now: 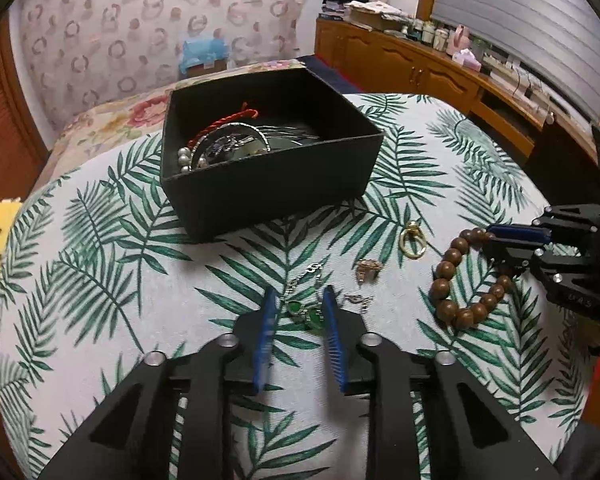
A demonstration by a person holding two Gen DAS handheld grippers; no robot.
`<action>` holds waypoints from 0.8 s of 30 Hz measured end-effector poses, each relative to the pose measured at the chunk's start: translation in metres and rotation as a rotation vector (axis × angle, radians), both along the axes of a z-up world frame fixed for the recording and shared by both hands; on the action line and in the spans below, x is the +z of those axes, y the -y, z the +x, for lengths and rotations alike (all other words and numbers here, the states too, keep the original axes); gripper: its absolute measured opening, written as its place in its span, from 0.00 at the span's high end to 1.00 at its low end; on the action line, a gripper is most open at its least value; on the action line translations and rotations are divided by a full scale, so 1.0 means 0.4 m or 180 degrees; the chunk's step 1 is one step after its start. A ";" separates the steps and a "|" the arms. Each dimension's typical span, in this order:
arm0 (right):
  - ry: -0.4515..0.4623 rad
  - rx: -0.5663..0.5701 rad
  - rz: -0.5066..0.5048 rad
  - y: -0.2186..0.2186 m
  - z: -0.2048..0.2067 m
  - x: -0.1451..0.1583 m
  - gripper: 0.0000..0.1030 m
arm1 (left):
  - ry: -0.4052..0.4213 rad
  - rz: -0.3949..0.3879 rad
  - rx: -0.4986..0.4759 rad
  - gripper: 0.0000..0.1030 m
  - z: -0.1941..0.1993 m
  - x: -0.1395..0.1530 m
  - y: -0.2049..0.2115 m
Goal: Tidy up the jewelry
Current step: 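Move both open tools back to the remaining jewelry on the sheet, then grasp the green pendant chain with the left tool while the right tool grasps the wooden bead bracelet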
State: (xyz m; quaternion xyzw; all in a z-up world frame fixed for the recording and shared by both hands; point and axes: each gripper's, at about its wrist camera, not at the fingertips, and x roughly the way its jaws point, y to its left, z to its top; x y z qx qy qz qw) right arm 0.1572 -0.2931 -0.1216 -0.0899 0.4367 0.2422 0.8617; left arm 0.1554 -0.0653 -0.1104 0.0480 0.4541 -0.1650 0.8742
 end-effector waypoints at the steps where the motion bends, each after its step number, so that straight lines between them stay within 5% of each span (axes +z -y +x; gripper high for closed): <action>1: 0.0000 0.0000 -0.0002 0.000 0.000 0.000 0.85 | 0.0003 -0.0019 0.0033 0.84 -0.003 -0.001 0.001; 16: 0.0027 -0.0025 -0.0117 -0.018 0.002 -0.003 0.85 | 0.0017 -0.0091 0.0169 0.84 -0.044 -0.007 -0.039; 24: 0.0029 -0.0052 -0.0051 -0.025 0.003 -0.001 0.86 | 0.0028 -0.0352 0.0163 0.90 -0.039 0.010 -0.058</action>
